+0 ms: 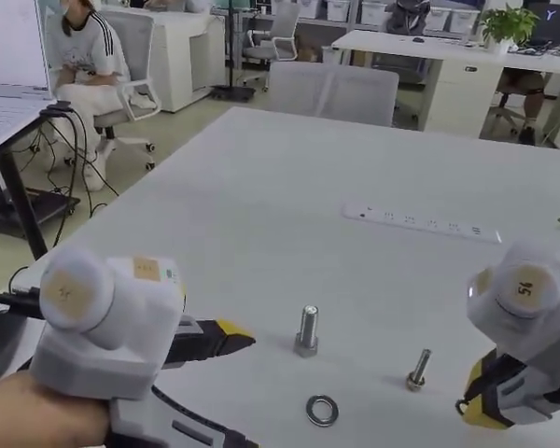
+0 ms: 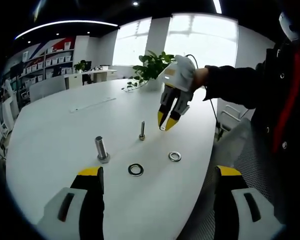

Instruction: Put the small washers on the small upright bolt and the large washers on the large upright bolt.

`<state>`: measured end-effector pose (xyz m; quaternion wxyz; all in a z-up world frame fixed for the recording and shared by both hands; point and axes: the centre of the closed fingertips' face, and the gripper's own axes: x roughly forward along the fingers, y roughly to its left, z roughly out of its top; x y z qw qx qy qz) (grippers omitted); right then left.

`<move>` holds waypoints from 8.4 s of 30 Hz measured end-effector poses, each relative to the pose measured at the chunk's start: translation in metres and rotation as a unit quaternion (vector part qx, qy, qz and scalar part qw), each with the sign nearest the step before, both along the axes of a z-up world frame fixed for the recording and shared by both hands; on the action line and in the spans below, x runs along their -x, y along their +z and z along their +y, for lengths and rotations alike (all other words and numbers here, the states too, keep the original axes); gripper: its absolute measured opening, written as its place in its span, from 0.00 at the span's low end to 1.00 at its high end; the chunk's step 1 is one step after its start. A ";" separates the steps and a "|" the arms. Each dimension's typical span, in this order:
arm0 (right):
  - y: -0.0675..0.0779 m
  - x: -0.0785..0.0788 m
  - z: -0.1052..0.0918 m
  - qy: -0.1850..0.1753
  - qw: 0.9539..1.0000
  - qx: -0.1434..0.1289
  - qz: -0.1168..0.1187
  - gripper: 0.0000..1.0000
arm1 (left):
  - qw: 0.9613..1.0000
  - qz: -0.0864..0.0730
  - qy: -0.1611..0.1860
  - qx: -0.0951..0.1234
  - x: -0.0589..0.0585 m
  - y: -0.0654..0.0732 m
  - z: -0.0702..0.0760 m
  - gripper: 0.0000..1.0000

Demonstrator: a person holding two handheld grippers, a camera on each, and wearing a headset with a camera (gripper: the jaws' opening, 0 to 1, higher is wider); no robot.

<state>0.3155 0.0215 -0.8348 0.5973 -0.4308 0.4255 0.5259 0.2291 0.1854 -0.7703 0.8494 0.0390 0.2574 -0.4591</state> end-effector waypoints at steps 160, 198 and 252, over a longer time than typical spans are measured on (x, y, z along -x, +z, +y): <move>-0.022 0.012 0.003 0.002 1.000 0.009 0.009 0.41 | 1.000 0.003 0.017 0.008 -0.008 -0.004 0.013 0.92; -0.042 0.077 0.038 0.078 0.996 0.014 0.034 0.36 | 0.999 -0.025 0.030 0.016 0.003 0.012 0.018 0.91; -0.023 0.066 0.052 0.087 0.995 0.034 0.041 0.23 | 0.998 -0.031 0.041 0.028 0.002 0.011 0.026 0.91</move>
